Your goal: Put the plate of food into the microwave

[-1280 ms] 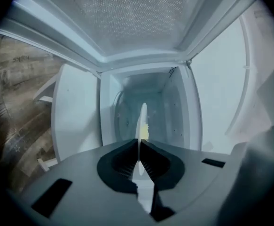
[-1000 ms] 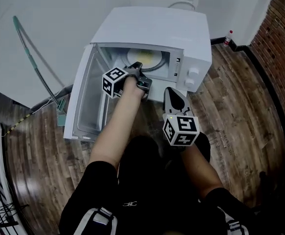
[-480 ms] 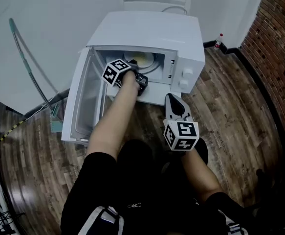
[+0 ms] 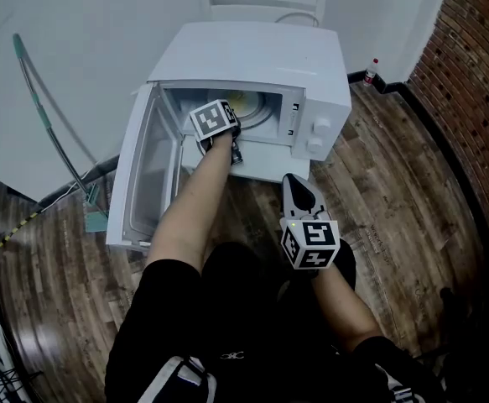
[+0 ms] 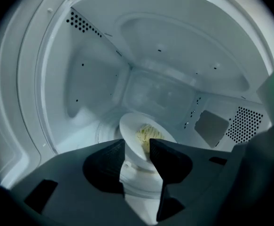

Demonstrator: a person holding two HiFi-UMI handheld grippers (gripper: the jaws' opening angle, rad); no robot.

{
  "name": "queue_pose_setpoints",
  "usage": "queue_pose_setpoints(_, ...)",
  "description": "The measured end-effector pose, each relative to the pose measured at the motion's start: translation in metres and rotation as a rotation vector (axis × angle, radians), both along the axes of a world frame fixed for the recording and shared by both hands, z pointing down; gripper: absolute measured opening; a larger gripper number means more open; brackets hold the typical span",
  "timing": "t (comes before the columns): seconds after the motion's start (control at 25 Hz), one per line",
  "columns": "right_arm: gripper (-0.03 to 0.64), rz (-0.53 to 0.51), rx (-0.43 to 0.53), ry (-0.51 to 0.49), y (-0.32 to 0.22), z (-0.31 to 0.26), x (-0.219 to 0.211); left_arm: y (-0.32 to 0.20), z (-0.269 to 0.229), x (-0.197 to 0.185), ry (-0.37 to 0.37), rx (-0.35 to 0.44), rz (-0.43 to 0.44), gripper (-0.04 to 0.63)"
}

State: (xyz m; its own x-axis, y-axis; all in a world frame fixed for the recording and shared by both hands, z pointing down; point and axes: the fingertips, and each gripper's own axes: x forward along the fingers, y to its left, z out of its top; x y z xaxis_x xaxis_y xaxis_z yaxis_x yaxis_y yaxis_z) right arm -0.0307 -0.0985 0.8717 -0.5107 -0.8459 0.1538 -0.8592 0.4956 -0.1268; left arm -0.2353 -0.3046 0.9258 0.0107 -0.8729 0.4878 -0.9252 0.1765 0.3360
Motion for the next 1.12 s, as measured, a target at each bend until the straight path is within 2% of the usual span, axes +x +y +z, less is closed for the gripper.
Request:
queue_pose_setpoints(0.04,0.008,0.003,-0.001,0.001,0.001,0.001,0.001,-0.001,0.003,0.001,0.005,-0.007,0.012,0.164)
queue_pose_setpoints(0.16,0.008,0.011,-0.007,0.000,0.003,0.003,0.006,-0.002,0.006,0.002,-0.008,-0.010,0.032,0.178)
queue_pose_setpoints(0.28,0.008,0.015,-0.012,0.002,0.004,0.006,0.009,-0.002,-0.001,-0.003,-0.075,0.027,0.026,0.178)
queue_pose_setpoints(0.4,0.008,0.012,-0.004,-0.003,0.003,0.005,0.009,0.005,-0.019,-0.008,-0.161,0.100,0.017,0.175)
queue_pose_setpoints(0.44,0.008,0.010,0.001,-0.008,0.002,0.003,0.008,0.010,-0.027,-0.008,-0.186,0.128,0.014,0.163)
queue_pose_setpoints(0.52,0.008,0.004,0.011,-0.015,-0.002,-0.001,0.005,0.026,-0.045,-0.006,-0.232,0.183,0.009,0.033)
queue_pose_setpoints(0.56,0.008,0.001,0.016,-0.017,-0.004,-0.003,0.003,0.035,-0.052,-0.003,-0.250,0.208,0.012,0.000)
queue_pose_setpoints(0.68,0.008,-0.010,0.030,-0.028,-0.011,-0.010,-0.006,0.073,-0.065,0.012,-0.283,0.254,0.038,-0.002)
queue_pose_setpoints(0.84,0.008,-0.034,0.052,-0.028,-0.019,-0.014,-0.023,0.127,-0.077,0.045,-0.316,0.314,0.150,-0.002)
queue_pose_setpoints(0.96,0.008,-0.043,0.053,-0.044,-0.029,-0.016,-0.033,0.150,-0.076,0.062,-0.351,0.330,0.217,-0.002)
queue_pose_setpoints(1.12,0.008,-0.053,0.054,-0.073,-0.042,-0.042,-0.044,0.156,-0.099,0.075,-0.318,0.346,0.249,-0.003)
